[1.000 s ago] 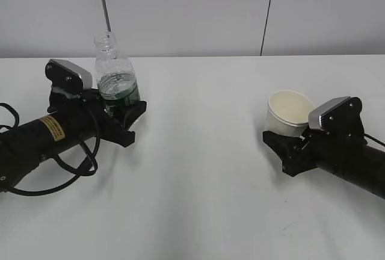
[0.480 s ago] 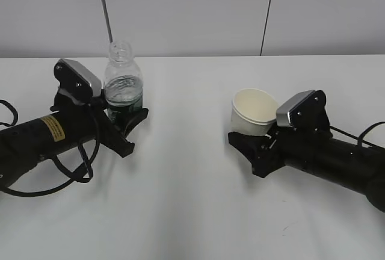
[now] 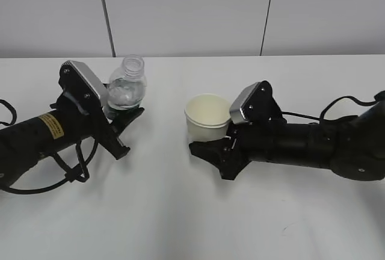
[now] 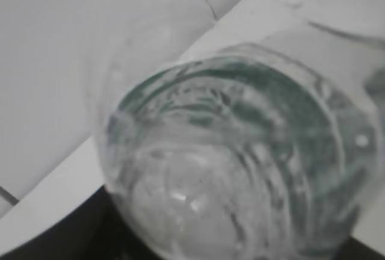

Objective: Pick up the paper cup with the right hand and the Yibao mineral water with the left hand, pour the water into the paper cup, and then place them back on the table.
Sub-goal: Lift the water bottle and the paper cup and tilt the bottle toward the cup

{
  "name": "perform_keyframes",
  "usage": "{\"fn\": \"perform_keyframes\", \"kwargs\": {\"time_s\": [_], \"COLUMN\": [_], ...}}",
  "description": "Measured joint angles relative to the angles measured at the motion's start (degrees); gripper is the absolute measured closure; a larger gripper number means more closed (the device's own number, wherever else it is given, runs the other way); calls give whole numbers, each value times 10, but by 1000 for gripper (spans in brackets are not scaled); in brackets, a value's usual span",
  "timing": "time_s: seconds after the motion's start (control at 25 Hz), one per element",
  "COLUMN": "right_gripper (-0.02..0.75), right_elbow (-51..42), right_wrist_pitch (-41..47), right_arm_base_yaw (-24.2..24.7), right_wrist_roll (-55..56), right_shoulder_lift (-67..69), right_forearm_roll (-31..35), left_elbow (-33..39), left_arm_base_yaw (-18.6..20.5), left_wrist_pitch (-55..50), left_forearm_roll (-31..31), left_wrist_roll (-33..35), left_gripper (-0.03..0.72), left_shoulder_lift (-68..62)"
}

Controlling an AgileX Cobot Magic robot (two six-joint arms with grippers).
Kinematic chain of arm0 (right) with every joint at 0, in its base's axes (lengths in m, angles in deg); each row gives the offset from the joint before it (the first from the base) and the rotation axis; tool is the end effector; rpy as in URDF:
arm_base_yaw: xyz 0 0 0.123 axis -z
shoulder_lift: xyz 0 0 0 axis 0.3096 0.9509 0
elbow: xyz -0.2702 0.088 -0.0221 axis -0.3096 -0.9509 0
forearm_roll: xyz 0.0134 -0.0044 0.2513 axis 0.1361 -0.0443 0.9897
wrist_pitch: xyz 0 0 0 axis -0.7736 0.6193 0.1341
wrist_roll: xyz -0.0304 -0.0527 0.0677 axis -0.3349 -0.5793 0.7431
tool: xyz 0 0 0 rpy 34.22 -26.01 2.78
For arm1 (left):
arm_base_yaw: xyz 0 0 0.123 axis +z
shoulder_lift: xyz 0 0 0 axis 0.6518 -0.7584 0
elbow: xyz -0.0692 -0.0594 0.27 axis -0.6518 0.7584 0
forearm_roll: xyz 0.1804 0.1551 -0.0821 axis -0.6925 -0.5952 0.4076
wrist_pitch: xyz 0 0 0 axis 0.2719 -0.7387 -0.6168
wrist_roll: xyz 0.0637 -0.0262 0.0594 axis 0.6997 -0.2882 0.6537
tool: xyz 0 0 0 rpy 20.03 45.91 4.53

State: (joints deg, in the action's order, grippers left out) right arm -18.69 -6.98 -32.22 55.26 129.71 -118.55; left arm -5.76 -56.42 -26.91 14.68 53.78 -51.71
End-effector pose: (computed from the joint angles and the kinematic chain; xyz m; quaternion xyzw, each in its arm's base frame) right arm 0.3258 0.1376 0.1005 -0.3796 0.7358 0.2481 0.5030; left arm 0.3200 -0.1285 0.1155 0.4284 0.6457 -0.0730 0.6279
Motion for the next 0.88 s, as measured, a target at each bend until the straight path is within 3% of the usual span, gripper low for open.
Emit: {"fn": "perform_keyframes", "kwargs": {"time_s": [0.12,0.36,0.88], "right_gripper": [214,214,214], "right_elbow": [27,55,58], "right_wrist_pitch": [20,51,51], "right_arm_base_yaw": [-18,-47,-50], "right_wrist_roll": [33,65,118], "right_shoulder_lift": [0,0,0], "right_forearm_roll": [-46,-68,-142], "left_elbow": [0,0,0], "left_arm_base_yaw": [0,0,0], "left_wrist_pitch": [7,25,26], "left_forearm_roll": [29,51,55], "left_wrist_roll": [40,121,243], "left_gripper": [295,295,295], "left_shoulder_lift": [0,0,0]}}
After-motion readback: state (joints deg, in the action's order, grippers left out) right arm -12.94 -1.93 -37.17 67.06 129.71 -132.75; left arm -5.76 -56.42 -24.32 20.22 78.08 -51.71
